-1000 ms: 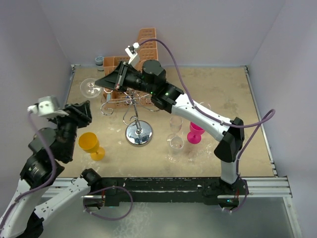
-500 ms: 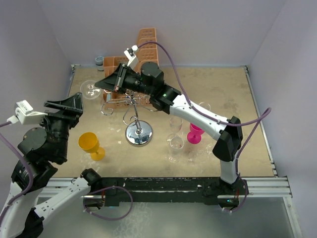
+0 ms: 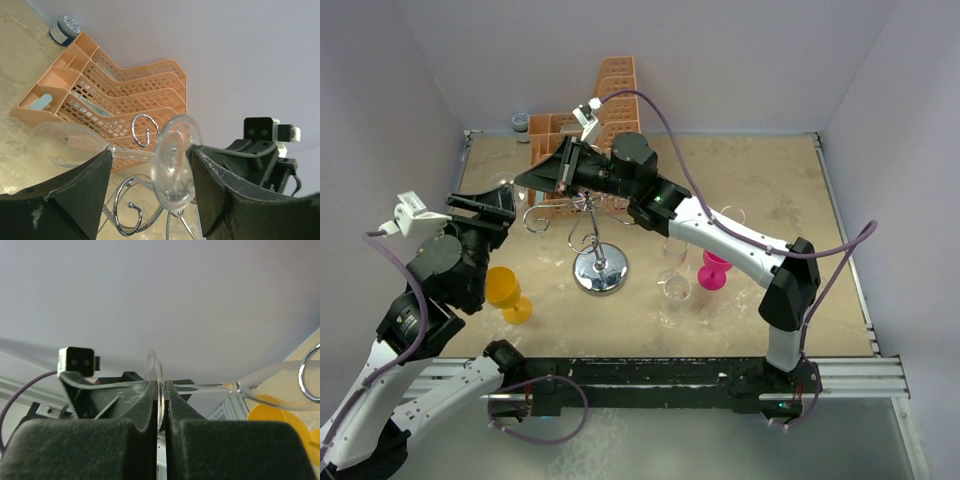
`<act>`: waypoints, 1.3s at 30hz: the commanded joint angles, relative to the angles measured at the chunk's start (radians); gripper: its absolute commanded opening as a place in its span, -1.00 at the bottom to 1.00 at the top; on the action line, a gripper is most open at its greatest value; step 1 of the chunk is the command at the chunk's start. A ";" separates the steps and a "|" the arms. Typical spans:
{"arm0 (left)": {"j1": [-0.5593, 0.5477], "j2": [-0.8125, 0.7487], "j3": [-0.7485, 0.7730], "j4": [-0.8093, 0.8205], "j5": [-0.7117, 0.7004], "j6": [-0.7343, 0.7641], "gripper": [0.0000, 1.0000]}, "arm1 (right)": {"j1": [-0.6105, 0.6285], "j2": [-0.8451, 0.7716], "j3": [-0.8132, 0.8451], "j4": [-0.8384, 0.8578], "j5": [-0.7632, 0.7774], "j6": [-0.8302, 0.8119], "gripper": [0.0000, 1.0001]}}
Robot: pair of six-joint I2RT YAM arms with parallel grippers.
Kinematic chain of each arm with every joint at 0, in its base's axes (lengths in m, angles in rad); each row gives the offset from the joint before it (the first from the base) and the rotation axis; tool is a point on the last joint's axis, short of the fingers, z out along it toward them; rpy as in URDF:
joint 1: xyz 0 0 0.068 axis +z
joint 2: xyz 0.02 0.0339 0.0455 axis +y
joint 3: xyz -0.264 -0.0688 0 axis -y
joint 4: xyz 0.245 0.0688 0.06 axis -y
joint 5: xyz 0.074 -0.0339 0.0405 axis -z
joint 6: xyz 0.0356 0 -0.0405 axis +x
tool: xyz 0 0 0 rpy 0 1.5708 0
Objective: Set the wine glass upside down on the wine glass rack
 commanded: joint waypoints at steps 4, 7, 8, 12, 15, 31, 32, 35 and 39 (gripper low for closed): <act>-0.005 0.003 -0.030 0.098 -0.017 -0.034 -0.08 | 0.008 -0.081 -0.004 0.109 -0.047 0.015 -1.00; -0.006 -0.014 -0.048 0.146 -0.008 -0.032 -0.28 | 0.008 -0.081 -0.006 0.103 -0.044 0.008 -1.00; -0.006 -0.018 -0.054 0.157 -0.007 -0.034 -0.36 | 0.008 -0.080 -0.006 0.102 -0.044 0.005 -1.00; -0.006 -0.025 -0.064 0.183 0.000 -0.040 -0.75 | 0.008 -0.082 -0.010 0.098 -0.038 0.000 -1.00; -0.006 -0.027 -0.061 0.178 0.000 -0.042 -0.96 | 0.008 -0.093 -0.020 0.091 -0.016 -0.007 -1.00; -0.005 -0.004 -0.106 0.253 0.043 -0.061 -1.00 | 0.006 -0.268 -0.220 0.104 0.192 -0.007 0.13; -0.006 0.004 -0.110 0.264 0.049 -0.057 -1.00 | 0.006 -0.283 -0.233 0.107 0.212 -0.006 0.13; -0.005 0.028 -0.116 0.296 0.063 -0.037 -1.00 | 0.005 -0.328 -0.263 0.103 0.274 -0.033 0.14; -0.006 0.075 -0.122 0.362 0.093 -0.011 -1.00 | 0.003 -0.418 -0.369 0.154 0.367 -0.067 0.12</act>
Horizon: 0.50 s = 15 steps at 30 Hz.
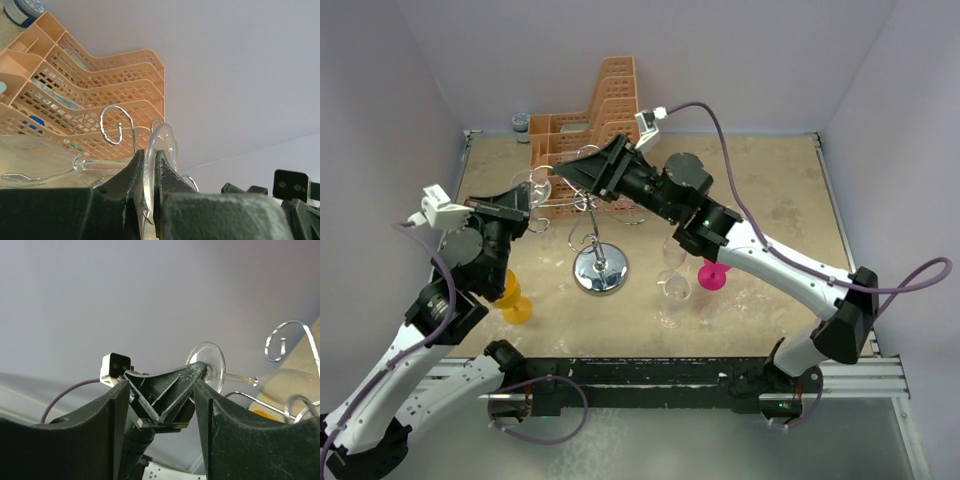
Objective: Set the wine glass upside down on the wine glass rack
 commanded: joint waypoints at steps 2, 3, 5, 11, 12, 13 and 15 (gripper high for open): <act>0.000 0.073 0.004 0.157 0.061 0.036 -1.00 | 0.001 -0.151 -0.118 0.107 0.167 -0.058 0.11; -0.001 0.089 0.003 0.169 0.070 0.030 -1.00 | 0.001 -0.173 -0.135 0.104 0.193 -0.068 0.10; -0.001 0.119 -0.002 0.198 0.088 0.023 -1.00 | 0.001 -0.216 -0.165 0.091 0.247 -0.097 0.10; 0.000 0.176 0.011 0.250 0.091 0.036 -1.00 | 0.002 -0.342 -0.245 0.091 0.263 -0.264 0.08; 0.000 0.184 0.016 0.253 0.086 0.040 -1.00 | 0.002 -0.354 -0.266 0.091 0.267 -0.279 0.07; 0.000 0.192 0.021 0.258 0.081 0.047 -1.00 | 0.002 -0.379 -0.285 0.095 0.270 -0.301 0.08; 0.001 0.209 0.031 0.260 0.074 0.054 -1.00 | 0.002 -0.409 -0.314 0.091 0.269 -0.346 0.08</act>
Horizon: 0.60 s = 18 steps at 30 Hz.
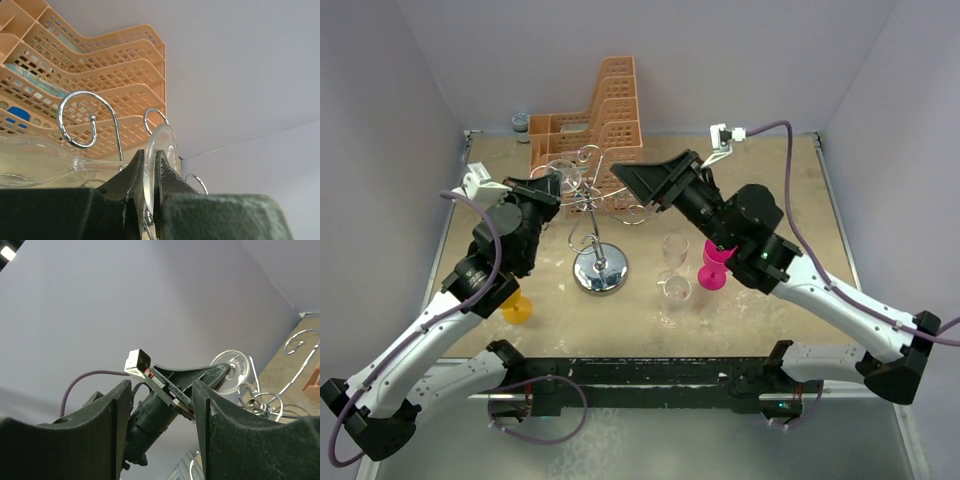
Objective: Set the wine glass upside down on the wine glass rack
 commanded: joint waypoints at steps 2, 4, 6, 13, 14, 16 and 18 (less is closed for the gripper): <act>0.000 0.027 0.043 0.105 -0.014 0.038 -1.00 | 0.002 -0.091 -0.061 0.027 0.036 -0.186 0.09; 0.001 0.040 0.046 0.109 -0.023 0.043 -1.00 | 0.002 -0.114 -0.068 -0.004 0.038 -0.234 0.10; 0.003 0.049 0.053 0.114 -0.032 0.047 -1.00 | 0.002 -0.140 -0.077 -0.037 0.037 -0.272 0.10; 0.037 0.083 0.095 0.109 -0.044 0.077 -1.00 | 0.002 -0.237 -0.155 -0.129 0.107 -0.300 0.11; 0.046 0.095 0.105 0.108 -0.025 0.080 -1.00 | 0.002 -0.248 -0.161 -0.148 0.103 -0.278 0.11; 0.065 0.117 0.125 0.095 0.009 0.073 -1.00 | 0.001 -0.260 -0.163 -0.174 0.113 -0.258 0.12; 0.090 0.129 0.136 0.082 0.047 0.055 -1.00 | 0.001 -0.263 -0.153 -0.201 0.122 -0.260 0.13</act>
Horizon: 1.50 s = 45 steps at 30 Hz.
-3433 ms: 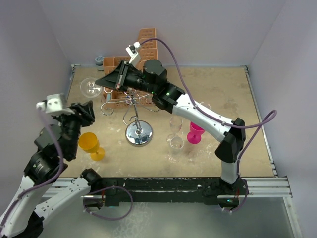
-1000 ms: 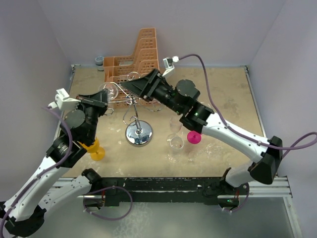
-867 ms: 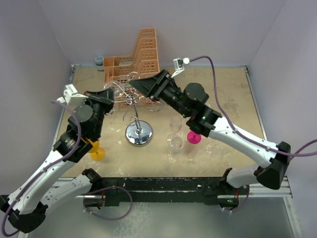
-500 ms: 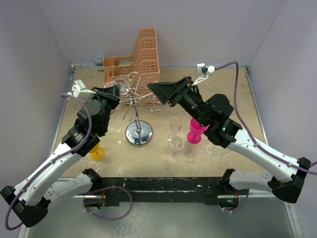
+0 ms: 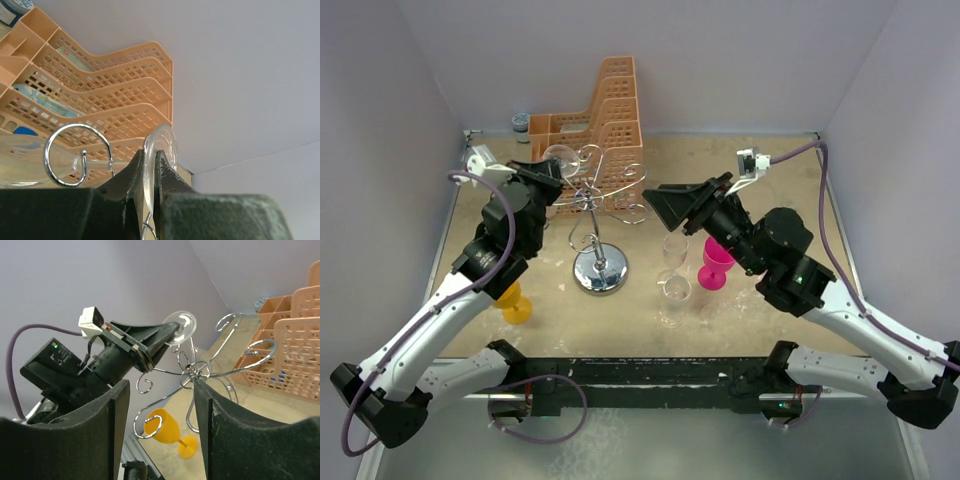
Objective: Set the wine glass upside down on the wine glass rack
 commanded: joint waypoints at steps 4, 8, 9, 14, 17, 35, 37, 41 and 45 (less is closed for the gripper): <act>0.091 0.016 0.060 0.046 0.130 -0.033 -1.00 | 0.001 -0.020 0.024 -0.051 0.045 -0.006 0.13; 0.130 0.005 0.058 0.031 0.156 -0.047 -1.00 | 0.001 -0.012 0.018 -0.053 0.043 0.000 0.13; 0.136 -0.003 0.059 0.026 0.162 -0.049 -1.00 | 0.001 -0.010 0.016 -0.055 0.043 0.003 0.13; 0.145 -0.030 0.063 0.000 0.154 -0.040 -1.00 | 0.001 0.005 0.017 -0.060 0.038 0.011 0.13; 0.147 -0.038 0.065 -0.015 0.137 -0.032 -1.00 | 0.002 0.013 0.024 -0.060 0.038 0.012 0.13; 0.152 -0.078 0.047 -0.069 0.076 0.012 -1.00 | 0.001 0.052 0.039 -0.055 0.022 0.027 0.13; 0.154 -0.077 0.047 -0.070 0.066 0.019 -1.00 | 0.001 0.054 0.037 -0.054 0.019 0.029 0.13; 0.156 -0.087 0.051 -0.086 0.058 0.021 -1.00 | 0.001 0.054 0.035 -0.054 0.017 0.037 0.13; 0.156 -0.129 0.042 -0.133 0.067 0.022 -1.00 | 0.001 0.054 0.037 -0.063 0.025 0.042 0.13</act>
